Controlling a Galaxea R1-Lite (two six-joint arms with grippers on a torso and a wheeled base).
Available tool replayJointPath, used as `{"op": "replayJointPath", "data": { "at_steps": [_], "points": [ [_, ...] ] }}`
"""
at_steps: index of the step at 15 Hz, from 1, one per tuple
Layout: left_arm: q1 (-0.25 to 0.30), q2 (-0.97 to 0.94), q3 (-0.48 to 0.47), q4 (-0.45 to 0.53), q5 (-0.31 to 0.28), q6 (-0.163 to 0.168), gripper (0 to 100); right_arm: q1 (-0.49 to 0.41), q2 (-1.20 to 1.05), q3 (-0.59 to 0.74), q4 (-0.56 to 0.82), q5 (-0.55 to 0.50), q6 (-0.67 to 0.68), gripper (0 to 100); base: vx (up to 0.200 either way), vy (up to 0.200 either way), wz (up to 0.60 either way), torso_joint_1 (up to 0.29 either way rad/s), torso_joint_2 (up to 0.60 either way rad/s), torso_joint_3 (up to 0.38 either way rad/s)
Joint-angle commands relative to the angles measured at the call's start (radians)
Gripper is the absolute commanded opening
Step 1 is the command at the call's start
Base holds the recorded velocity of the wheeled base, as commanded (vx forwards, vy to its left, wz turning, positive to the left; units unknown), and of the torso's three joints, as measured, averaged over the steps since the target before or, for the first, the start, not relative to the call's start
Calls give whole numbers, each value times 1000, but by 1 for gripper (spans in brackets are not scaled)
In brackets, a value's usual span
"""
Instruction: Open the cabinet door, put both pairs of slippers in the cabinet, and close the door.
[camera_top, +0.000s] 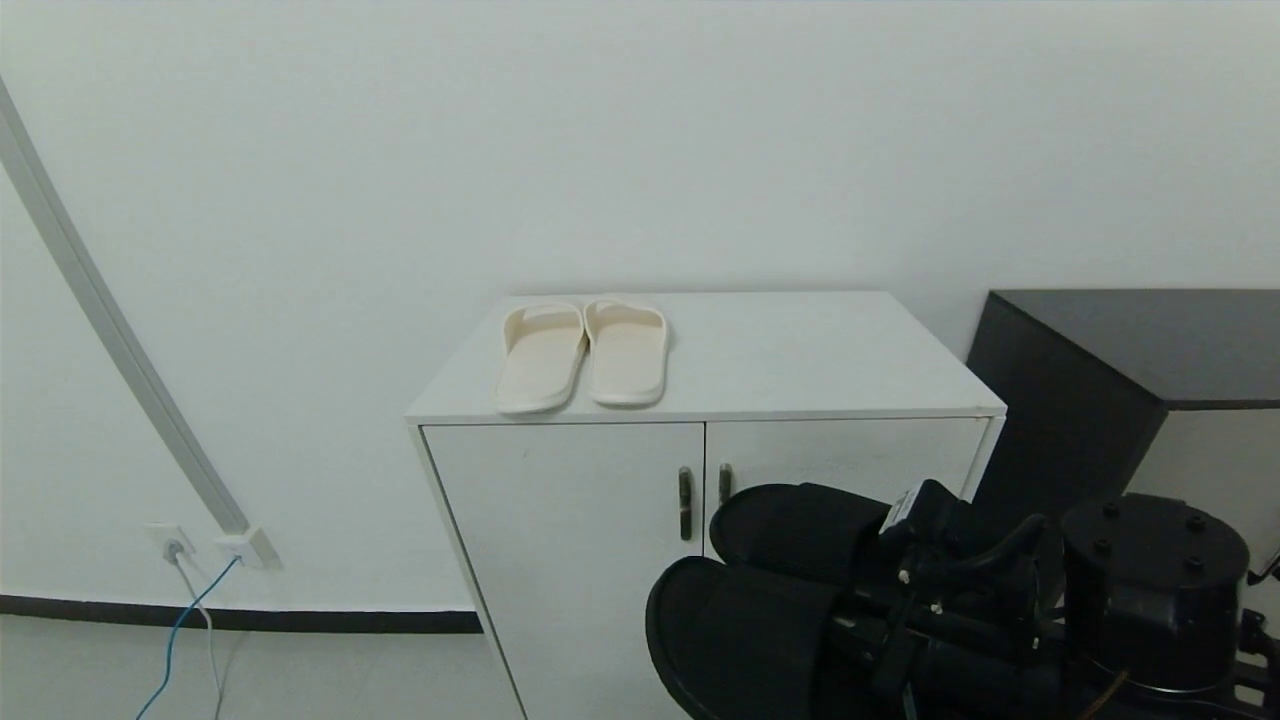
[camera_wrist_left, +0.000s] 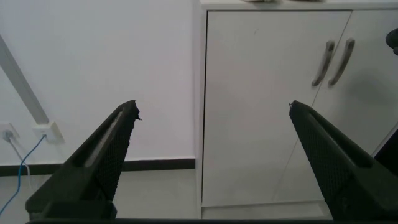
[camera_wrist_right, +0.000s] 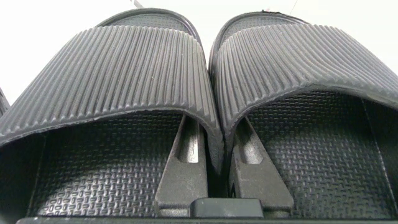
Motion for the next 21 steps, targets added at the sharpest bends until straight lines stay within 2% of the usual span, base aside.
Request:
{"op": "replayJointPath", "data": {
  "at_steps": [1, 10, 16, 17, 18, 20, 21],
  "points": [
    [1, 0, 0, 0, 0, -1, 100, 1, -2, 3, 0, 1, 0, 0, 0, 0, 0, -198, 525, 325],
    [1, 0, 0, 0, 0, -1, 100, 7, -2, 23, -25, 0, -1, 0, 0, 0, 0, -163, 493, 321],
    [1, 9, -2, 3, -5, 11, 100, 15, 5, 24, -30, 1, -9, 0, 0, 0, 0, -105, 456, 351],
    [1, 34, -2, 3, -5, 5, 100, 17, 2, 26, -30, 1, -15, 0, 0, 0, 0, -46, 447, 383],
    [1, 34, -2, 3, 0, 4, 100, 17, 1, 34, -30, 1, -15, 0, 0, 0, 0, -36, 447, 388],
    [27, 98, -6, -2, 72, 15, 100, 15, -1, 43, -30, 1, -15, 0, 0, 0, 0, 5, 210, 161],
    [25, 104, -11, -2, 66, 22, 100, 15, -1, 43, -30, 1, -15, 0, 0, 0, 0, 0, 0, 0]
  ]
}}
